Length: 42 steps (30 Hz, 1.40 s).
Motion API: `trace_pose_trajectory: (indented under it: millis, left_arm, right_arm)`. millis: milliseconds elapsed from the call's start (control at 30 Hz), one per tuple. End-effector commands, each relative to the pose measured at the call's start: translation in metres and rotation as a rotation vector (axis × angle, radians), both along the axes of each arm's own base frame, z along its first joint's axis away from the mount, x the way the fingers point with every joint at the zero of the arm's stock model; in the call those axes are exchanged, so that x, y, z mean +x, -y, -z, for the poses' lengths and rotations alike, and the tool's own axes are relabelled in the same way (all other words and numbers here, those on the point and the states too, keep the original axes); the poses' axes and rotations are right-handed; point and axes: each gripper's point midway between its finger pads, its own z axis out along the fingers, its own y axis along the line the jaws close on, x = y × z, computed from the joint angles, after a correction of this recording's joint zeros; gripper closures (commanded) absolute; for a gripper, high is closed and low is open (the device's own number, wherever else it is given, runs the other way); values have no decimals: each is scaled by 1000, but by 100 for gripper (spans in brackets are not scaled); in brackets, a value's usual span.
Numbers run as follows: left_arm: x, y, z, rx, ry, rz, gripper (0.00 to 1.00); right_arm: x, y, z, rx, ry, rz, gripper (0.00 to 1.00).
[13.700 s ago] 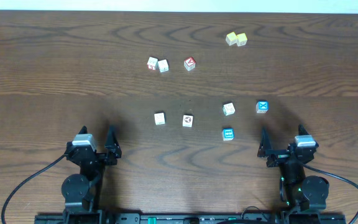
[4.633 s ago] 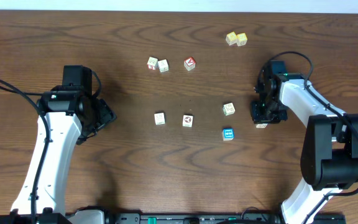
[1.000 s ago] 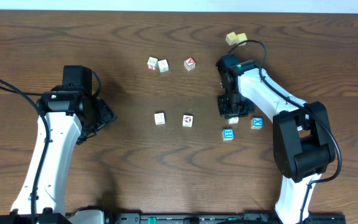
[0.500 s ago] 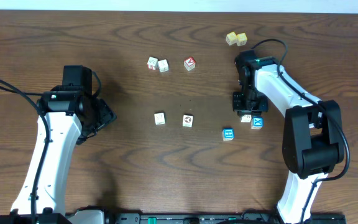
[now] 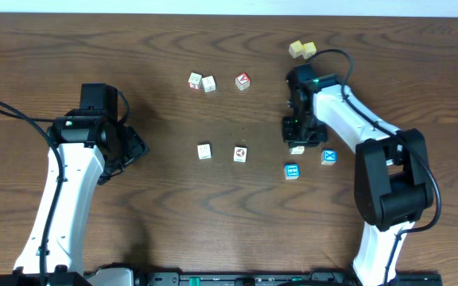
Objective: Lift 5 blocks
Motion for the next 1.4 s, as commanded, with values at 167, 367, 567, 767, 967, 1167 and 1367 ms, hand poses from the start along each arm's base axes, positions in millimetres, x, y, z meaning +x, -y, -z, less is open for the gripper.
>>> trace_pose_trajectory:
  millis: [167,367,567,767,967,1167,1367]
  left_arm:
    - [2,-4,-4,16,11,-13,23]
    - [2,-4,-4,16,11,-13,23]
    - [2,-4,-4,16,11,-13,23]
    - [2,-4,-4,16,11,-13,23]
    - [2,-4,-4,16,11,-13,23]
    - [2,-4,-4,16,11,-13,23]
    - [2,-4,-4,16,11,-13,23]
  right_arm:
    - [-1,-14,1,-43,26,48,75]
    - [-4,-12,-5,-49,7,1,57]
    - [5,-12,-37,-49,4,-14,49]
    - [-7,-10,-69,-71,-62,-48,44]
    - [-45,-5,-39,-115,-181,-89,45]
    - [-57,-14,-11,-72,-194,-97,44]
    - [-59,-17,-10,-63,-195,-126,43]
